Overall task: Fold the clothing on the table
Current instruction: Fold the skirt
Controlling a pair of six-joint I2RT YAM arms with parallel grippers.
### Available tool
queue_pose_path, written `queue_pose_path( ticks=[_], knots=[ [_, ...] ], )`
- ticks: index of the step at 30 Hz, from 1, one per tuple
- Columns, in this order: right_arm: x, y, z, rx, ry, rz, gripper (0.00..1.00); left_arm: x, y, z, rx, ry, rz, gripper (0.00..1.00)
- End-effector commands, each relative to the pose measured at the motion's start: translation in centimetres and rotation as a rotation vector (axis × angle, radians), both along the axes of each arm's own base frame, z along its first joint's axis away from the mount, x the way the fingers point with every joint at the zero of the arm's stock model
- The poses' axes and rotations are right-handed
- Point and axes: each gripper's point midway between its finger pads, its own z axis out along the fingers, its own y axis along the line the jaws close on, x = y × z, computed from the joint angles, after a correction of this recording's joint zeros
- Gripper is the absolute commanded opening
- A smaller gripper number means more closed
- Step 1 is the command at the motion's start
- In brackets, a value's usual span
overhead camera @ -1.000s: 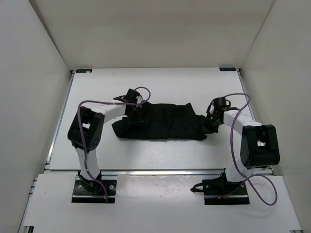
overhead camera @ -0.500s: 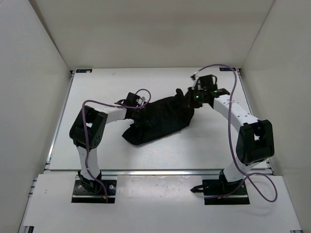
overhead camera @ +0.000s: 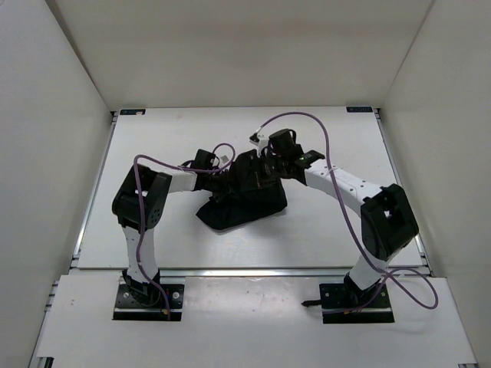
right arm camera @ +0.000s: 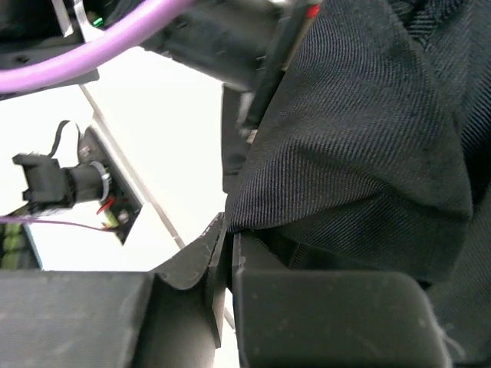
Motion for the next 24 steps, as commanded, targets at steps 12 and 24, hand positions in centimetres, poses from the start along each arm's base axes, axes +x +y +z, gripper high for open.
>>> queue_pose_path(
  ticks=[12, 24],
  knots=[
    [-5.5, 6.7, -2.0, -0.03, 0.033, 0.312, 0.0, -2.3, 2.7, -3.9, -0.013, 0.161, 0.076, 0.0],
    [-5.2, 5.8, -2.0, -0.02, 0.037, 0.301, 0.44, 0.7, 3.8, 1.4, -0.147, 0.074, 0.149, 0.0]
  ],
)
